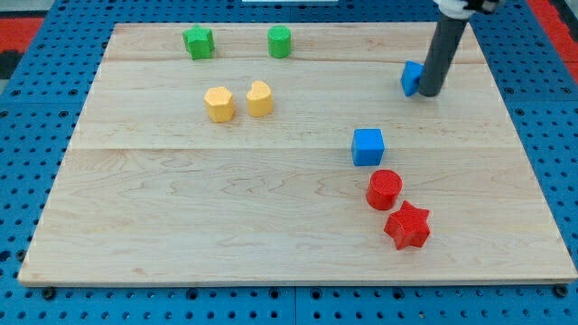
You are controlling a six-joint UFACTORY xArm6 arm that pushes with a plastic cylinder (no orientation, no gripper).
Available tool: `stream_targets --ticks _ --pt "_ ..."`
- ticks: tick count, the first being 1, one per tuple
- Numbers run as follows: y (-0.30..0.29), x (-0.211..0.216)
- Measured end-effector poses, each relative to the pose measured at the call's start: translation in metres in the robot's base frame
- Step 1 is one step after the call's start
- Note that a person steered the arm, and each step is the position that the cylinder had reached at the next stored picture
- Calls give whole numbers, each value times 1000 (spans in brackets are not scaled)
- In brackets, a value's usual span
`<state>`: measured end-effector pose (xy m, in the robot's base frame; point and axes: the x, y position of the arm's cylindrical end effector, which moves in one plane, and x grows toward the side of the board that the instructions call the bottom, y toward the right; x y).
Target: Slide the blue triangle horizontally to the right side of the green circle
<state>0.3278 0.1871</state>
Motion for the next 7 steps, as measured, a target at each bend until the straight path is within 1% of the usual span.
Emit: stream_targets --ticks 1,2,3,4,5,7 --pt "-9 -34" --pt "-13 -31" --pt "-22 -12" --pt "-44 -13" --pt "-60 -21" --pt "-48 -47"
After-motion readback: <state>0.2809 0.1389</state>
